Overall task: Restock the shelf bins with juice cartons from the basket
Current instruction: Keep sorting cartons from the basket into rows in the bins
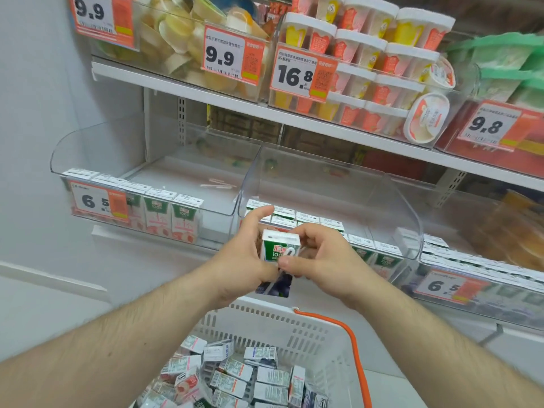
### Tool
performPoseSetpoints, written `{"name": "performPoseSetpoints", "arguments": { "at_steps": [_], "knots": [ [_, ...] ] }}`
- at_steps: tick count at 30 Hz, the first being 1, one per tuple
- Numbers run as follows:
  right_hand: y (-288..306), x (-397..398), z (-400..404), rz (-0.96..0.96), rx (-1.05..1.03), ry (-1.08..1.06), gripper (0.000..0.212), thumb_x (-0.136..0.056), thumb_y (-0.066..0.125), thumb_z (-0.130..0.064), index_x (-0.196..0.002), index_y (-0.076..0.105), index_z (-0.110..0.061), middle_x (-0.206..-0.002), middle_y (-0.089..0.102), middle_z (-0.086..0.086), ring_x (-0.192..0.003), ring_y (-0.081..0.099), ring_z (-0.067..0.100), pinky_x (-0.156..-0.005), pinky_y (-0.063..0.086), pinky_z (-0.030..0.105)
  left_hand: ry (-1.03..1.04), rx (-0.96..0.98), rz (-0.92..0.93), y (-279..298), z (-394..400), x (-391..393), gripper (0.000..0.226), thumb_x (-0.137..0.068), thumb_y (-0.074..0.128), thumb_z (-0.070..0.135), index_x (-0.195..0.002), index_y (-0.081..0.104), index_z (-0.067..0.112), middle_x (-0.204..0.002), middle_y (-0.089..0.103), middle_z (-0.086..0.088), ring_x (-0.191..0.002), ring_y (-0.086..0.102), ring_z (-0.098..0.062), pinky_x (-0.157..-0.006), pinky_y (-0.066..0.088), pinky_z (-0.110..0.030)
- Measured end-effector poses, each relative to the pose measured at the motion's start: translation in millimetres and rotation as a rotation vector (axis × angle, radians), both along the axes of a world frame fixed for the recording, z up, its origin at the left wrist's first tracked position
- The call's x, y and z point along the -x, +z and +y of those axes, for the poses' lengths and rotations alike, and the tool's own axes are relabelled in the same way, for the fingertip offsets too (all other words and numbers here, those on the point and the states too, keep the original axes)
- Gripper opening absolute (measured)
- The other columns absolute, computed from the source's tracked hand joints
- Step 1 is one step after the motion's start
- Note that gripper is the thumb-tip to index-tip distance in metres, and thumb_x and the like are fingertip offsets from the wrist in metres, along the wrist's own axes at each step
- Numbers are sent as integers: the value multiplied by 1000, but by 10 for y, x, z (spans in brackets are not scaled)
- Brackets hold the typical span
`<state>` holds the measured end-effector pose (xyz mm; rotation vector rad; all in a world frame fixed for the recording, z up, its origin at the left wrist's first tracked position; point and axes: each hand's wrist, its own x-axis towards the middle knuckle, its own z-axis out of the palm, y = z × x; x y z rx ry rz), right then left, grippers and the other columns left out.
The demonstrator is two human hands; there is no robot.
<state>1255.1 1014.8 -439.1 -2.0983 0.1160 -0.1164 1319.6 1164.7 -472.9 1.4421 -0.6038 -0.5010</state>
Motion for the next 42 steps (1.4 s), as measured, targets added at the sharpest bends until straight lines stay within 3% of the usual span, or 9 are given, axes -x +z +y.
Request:
{"name": "performPoseSetpoints", "arguments": {
  "at_steps": [3,6,10,14,18,24,31,37,42],
  "knots": [
    [-29,161,-108,-82,19,49,35,-65,76,-19,-97,64,-20,-96,70,16,-87,65,39,-80,55,54,-75,-94,-110,-50,7,24,102,-61,76,7,-142,26,43,-130,54,0,-112,62,-21,-89,56,-41],
    [-23,325,-282,-82,5,120,39,-66,71,-8,-101,63,-22,-101,69,14,-92,66,32,-83,53,48,-220,-165,-115,-78,5,20,96,-58,79,15,-141,36,39,-134,55,14,-125,52,-9,-99,50,-37],
    [15,458,-527,-15,-53,221,46,-72,67,14,-107,67,-17,-110,71,9,-103,67,27,-88,55,43,-369,-174,-97,-61,-196,127,75,-63,80,5,-131,53,21,-127,65,-1,-119,60,-13,-92,53,-29],
    [-7,531,-717,-91,-50,77,54,-74,65,20,-102,69,-26,-106,73,3,-101,69,21,-89,57,32,-130,-185,-266,-125,-532,287,59,-66,86,2,-115,64,26,-105,72,8,-101,67,-12,-83,56,-25],
    [21,595,-886,-214,-259,-281,54,-78,42,27,-92,67,-18,-93,67,8,-75,63,13,-58,52,18,166,-78,-371,-116,-855,477,48,-65,86,3,-98,64,32,-93,71,16,-80,67,-3,-69,53,-17],
    [142,840,-1098,-246,-367,-280,37,-66,51,-2,-97,71,-7,-83,72,4,-61,62,1,-50,43,11,374,-48,-566,-74,-1415,647,48,-61,89,25,-96,57,33,-97,60,9,-85,61,-8,-68,53,-24],
    [150,911,-1394,-243,93,-567,42,-65,57,-64,-82,68,-27,-78,66,-11,-75,62,7,-65,51,28,448,-123,-872,3,-1993,757,46,-57,85,16,-92,56,20,-95,50,5,-90,44,-16,-79,32,-10],
    [352,850,-1994,-345,149,-659,11,-76,66,-27,-71,69,-18,-62,60,-3,-61,52,11,-55,43,27,357,-210,-995,61,-2444,679,59,-67,84,26,-117,55,11,-122,48,-8,-112,46,-28,-91,42,-31],
    [456,666,-2792,-268,317,-797,8,-80,65,-24,-85,71,-25,-88,70,-10,-91,63,14,-78,51,28,300,-574,-1004,90,-2679,670,71,-90,55,53,-147,32,18,-160,10,-5,-146,9,-22,-114,24,-39]
  ]
}}
